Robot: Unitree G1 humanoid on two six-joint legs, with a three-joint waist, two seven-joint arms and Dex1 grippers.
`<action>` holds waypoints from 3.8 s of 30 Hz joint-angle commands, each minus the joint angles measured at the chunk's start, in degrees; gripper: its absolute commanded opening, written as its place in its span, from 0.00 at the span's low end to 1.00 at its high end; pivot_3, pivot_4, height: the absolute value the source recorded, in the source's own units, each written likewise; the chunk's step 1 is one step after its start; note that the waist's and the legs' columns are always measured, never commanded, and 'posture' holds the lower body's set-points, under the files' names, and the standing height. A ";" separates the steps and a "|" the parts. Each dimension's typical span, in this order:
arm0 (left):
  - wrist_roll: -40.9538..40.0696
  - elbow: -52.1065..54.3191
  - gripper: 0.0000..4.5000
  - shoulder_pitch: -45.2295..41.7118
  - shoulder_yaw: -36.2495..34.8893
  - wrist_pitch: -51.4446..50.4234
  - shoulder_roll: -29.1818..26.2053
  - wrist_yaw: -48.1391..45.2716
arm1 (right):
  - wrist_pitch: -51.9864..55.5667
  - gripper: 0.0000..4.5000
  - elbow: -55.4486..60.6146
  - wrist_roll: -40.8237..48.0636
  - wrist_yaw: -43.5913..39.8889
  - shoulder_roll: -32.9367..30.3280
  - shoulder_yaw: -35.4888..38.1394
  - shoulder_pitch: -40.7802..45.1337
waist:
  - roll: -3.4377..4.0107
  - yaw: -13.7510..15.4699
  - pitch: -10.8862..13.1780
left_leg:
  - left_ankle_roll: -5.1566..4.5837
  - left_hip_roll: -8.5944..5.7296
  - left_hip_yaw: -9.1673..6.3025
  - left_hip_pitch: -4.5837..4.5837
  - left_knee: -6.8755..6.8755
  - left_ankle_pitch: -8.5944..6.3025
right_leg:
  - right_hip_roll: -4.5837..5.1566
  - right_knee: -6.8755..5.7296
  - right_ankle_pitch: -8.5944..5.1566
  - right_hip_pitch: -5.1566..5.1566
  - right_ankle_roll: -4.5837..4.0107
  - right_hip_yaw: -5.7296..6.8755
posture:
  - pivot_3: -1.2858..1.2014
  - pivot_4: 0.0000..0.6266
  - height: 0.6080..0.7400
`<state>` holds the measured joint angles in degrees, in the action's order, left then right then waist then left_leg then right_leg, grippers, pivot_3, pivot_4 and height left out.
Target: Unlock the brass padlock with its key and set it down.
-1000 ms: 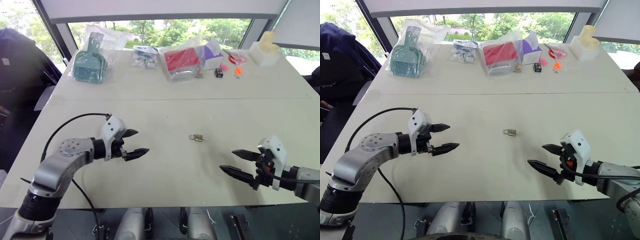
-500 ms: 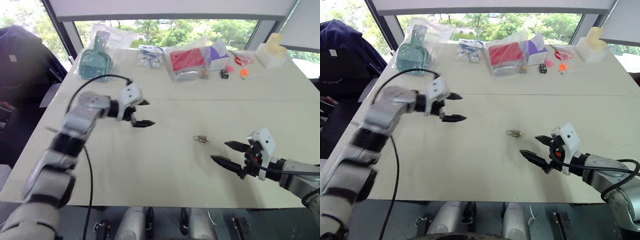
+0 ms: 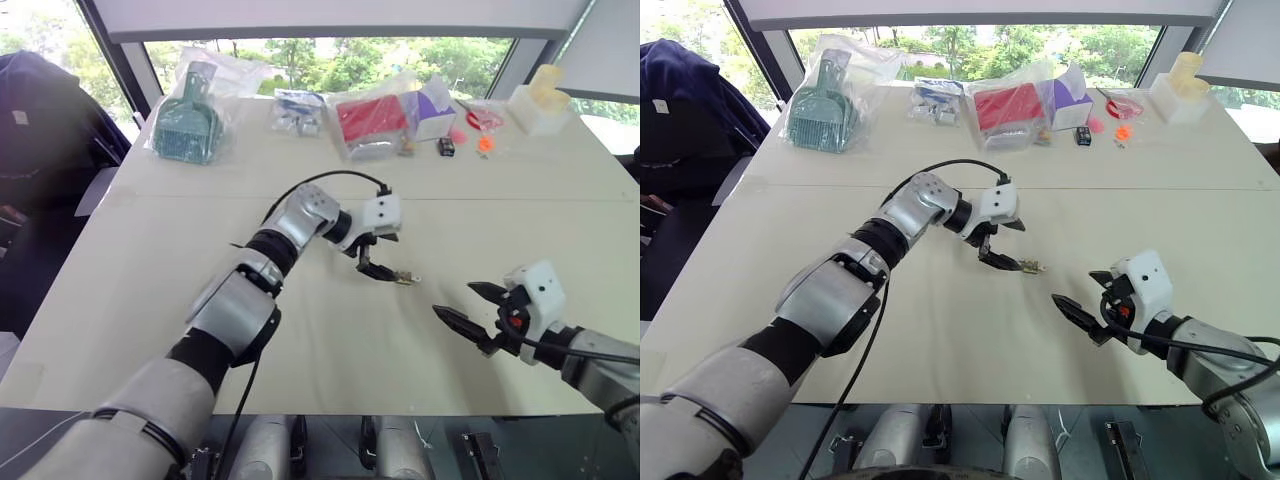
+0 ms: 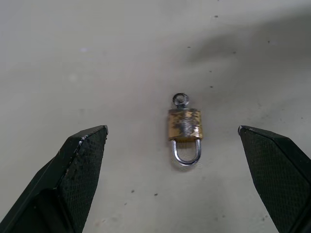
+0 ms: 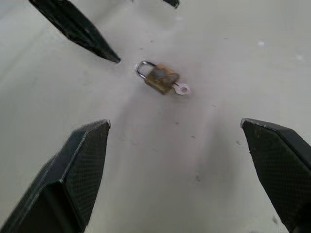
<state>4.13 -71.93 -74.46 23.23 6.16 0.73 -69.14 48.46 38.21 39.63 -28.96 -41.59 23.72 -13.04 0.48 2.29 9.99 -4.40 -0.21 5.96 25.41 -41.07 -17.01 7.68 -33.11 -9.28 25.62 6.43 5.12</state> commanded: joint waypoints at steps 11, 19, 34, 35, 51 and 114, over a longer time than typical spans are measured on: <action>8.52 -3.32 1.00 -0.72 -0.40 -0.44 6.14 6.41 | -0.07 0.99 4.36 1.32 3.78 2.47 1.76 -1.12 | -0.01 0.03 0.01 | -0.01 -0.03 0.00 0.01 -0.04 0.00 | 0.02 0.02 -0.01 -0.03 0.01 0.00 | 0.52 0.24 0.96; 13.42 -4.59 0.75 0.43 0.89 -3.89 7.88 10.26 | -0.12 1.00 4.69 1.64 5.18 3.02 1.03 -0.79 | -0.09 0.17 -0.06 | -0.01 -0.01 -0.05 -0.08 -0.07 -0.01 | 0.02 0.05 -0.01 -0.18 0.01 0.01 | 0.52 0.24 0.96; 11.59 0.64 0.16 0.46 -2.89 4.52 0.88 6.02 | 1.79 1.00 2.06 7.56 7.35 5.24 1.35 4.05 | -0.15 -0.79 -0.10 | -0.02 0.04 -0.04 -0.12 -0.06 -0.02 | 0.00 0.02 -0.01 -0.13 0.00 0.00 | 0.52 0.24 0.96; 9.47 2.83 0.16 0.53 -4.94 9.24 -0.84 5.94 | 2.17 1.00 1.39 11.03 8.29 6.69 2.19 6.12 | -0.12 -1.04 -0.11 | -0.02 0.07 -0.04 -0.10 -0.04 -0.02 | -0.02 -0.01 -0.01 -0.06 0.00 0.00 | 0.52 0.24 0.96; -8.28 50.52 0.16 17.08 -16.42 2.44 -17.42 5.68 | 4.00 1.00 -11.98 38.05 29.47 18.39 -2.87 32.68 | -0.02 -1.49 -0.11 | 0.18 -0.02 -0.03 -0.01 0.06 0.10 | 0.09 -0.22 0.14 0.04 0.15 -0.02 | 0.52 0.24 0.96; 17.13 51.92 0.16 19.73 -10.05 39.03 -21.82 41.96 | -12.31 0.01 -18.36 46.58 48.55 31.96 -10.82 38.23 | 0.03 -1.67 -0.13 | 0.50 -0.02 0.05 -0.14 0.14 0.31 | -0.06 -0.30 0.14 -0.14 0.21 -0.01 | 0.52 0.24 0.96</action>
<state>27.59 -22.55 -51.78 13.22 44.01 -21.76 -26.09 36.47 21.15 89.95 20.14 -7.12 12.00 25.93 0.51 0.62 9.86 -3.90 -0.23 6.00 25.27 -40.93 -16.70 7.62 -33.41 -9.14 25.47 6.64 5.12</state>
